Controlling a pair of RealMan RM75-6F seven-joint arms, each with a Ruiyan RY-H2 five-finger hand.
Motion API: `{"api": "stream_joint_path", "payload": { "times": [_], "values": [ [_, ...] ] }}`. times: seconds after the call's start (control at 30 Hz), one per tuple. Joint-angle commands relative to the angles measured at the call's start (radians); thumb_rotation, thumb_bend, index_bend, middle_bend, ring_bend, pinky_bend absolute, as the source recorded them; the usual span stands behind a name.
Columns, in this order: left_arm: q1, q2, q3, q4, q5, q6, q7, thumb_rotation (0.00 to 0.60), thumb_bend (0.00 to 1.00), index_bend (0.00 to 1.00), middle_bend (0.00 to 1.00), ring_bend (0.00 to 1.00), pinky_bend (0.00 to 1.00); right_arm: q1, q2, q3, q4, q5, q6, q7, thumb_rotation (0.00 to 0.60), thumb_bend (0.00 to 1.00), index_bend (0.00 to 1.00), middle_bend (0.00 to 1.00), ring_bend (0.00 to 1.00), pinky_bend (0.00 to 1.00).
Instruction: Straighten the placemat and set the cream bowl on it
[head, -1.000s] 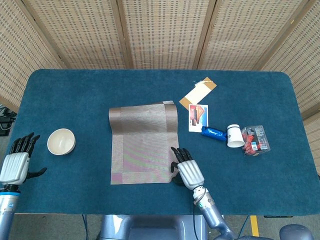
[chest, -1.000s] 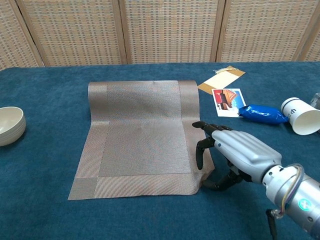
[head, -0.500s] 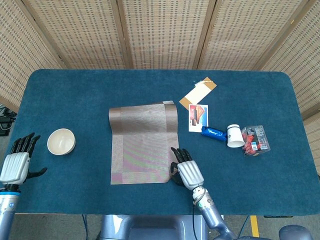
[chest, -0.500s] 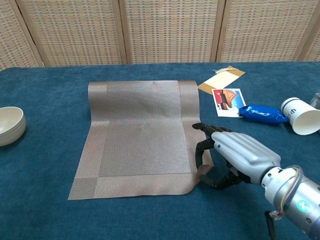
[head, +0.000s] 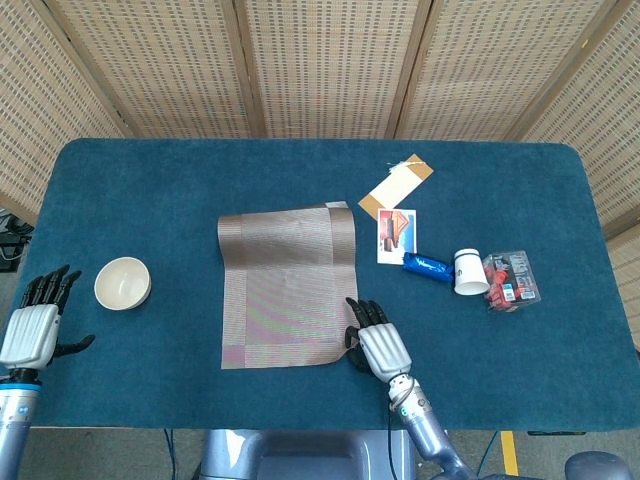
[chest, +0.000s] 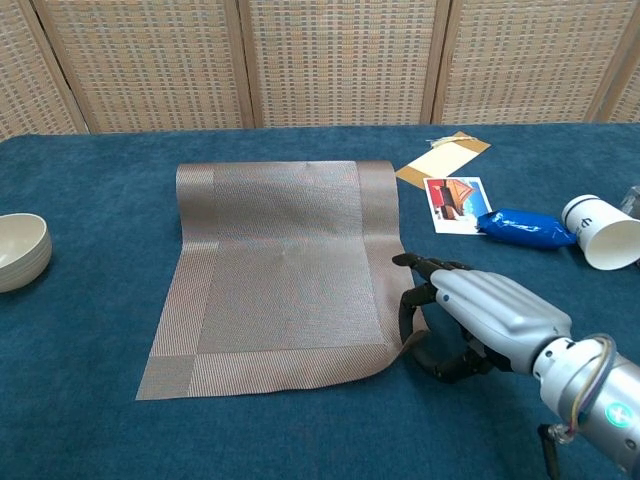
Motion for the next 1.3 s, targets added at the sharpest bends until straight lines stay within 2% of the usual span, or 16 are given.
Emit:
{"api": "stream_joint_path", "payload": {
  "times": [0.03,0.5,1.03,1.3],
  "values": [
    [0.0,0.0,0.001,-0.001,0.001,0.0,0.0,0.6,0.14,0.08,0.0,0.0,0.0,-0.004,0.007,0.0,-0.014,0.003,0.004,-0.004,0.6,0.65,0.58,0.0,0.0,0.0],
    [0.0,0.0,0.001,-0.001,0.002,0.002,0.0,0.6,0.14,0.08,0.0,0.0,0.0,-0.018,0.047,-0.009,-0.052,0.005,0.015,-0.02,0.6,0.64,0.61,0.02,0.0,0.0],
    [0.001,-0.001,0.003,-0.005,0.006,0.007,0.009,0.6,0.14,0.08,0.0,0.0,0.0,-0.084,0.223,-0.03,-0.156,-0.023,0.086,0.057,0.6,0.59,0.61,0.02,0.0,0.0],
    [0.001,-0.002,0.002,-0.004,0.004,0.006,0.012,0.6,0.14,0.08,0.0,0.0,0.0,-0.099,0.304,-0.007,-0.167,-0.009,0.102,0.078,0.6,0.59,0.61,0.02,0.0,0.0]
  ]
}}
